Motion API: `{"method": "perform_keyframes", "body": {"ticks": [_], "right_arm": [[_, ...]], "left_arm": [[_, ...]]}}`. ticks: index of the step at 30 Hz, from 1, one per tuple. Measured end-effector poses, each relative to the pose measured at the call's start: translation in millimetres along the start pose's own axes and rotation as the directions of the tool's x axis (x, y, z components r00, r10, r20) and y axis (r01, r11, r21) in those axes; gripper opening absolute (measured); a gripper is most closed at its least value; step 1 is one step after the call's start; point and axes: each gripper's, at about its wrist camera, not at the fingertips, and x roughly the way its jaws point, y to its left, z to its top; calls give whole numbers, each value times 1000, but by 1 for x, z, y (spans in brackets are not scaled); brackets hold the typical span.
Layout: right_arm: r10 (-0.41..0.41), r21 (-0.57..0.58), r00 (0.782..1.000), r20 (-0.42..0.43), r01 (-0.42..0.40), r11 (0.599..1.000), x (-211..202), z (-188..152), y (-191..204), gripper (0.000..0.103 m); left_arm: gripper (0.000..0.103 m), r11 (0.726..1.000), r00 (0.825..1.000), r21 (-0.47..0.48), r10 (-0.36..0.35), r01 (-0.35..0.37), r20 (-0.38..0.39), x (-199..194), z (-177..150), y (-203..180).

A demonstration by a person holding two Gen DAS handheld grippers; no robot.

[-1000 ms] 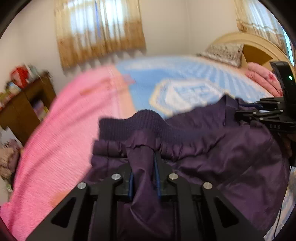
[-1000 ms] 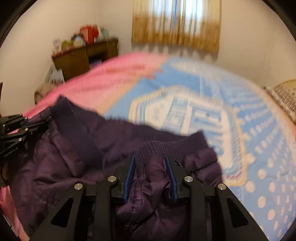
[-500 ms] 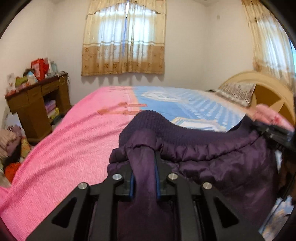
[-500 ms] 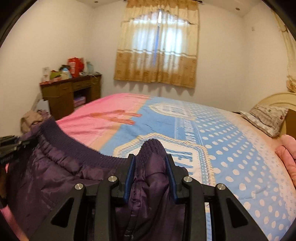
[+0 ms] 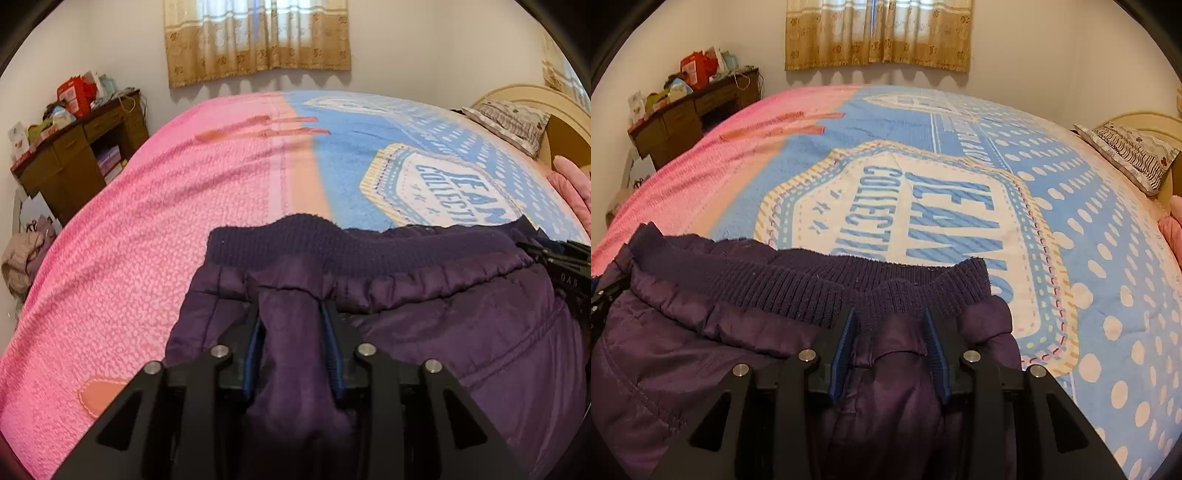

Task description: Fold large clothes

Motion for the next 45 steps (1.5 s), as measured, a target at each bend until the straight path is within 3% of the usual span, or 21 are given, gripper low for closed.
{"method": "perform_keyframes", "body": {"ticks": [6,18,20,23,26,29,31,33,35,40,45], "right_arm": [[-63,-54,998,-21,62,997,11,-1,8,39],[-63,-58,998,-27,61,996,8,1,9,45],[-53,-30,998,-23,53,998,-8,3,3,55],[-45,23,994,101,42,999,-64,-6,3,63],[21,18,980,196,-25,1000,-111,-32,12,81],[-7,-35,975,224,15,999,-117,-58,21,81],[-11,-42,978,209,20,999,-105,-69,20,81],[15,-23,988,153,-12,1000,-89,-77,15,81],[41,-19,988,149,-39,999,-80,-86,12,82],[14,-57,987,160,-5,998,-67,-95,20,83],[23,-53,993,114,-17,998,-58,-94,18,85]], "left_arm": [[38,1000,1000,-22,-16,16,-7,4,-2,5],[43,1000,1000,-18,1,-1,-5,0,1,7],[50,999,1000,-35,9,-9,22,-14,4,9],[71,995,992,-95,29,-18,121,-56,2,14],[79,994,977,-107,-11,34,214,-93,-1,2],[99,997,969,-47,-43,56,244,-102,-11,-30],[100,1000,973,10,-13,10,228,-89,-20,-53],[99,999,984,31,19,-25,176,-68,-32,-63],[100,997,991,41,57,-63,124,-47,-44,-65],[103,992,983,48,113,-121,144,-39,-52,-72],[103,993,988,35,108,-112,106,-32,-52,-71]]}}
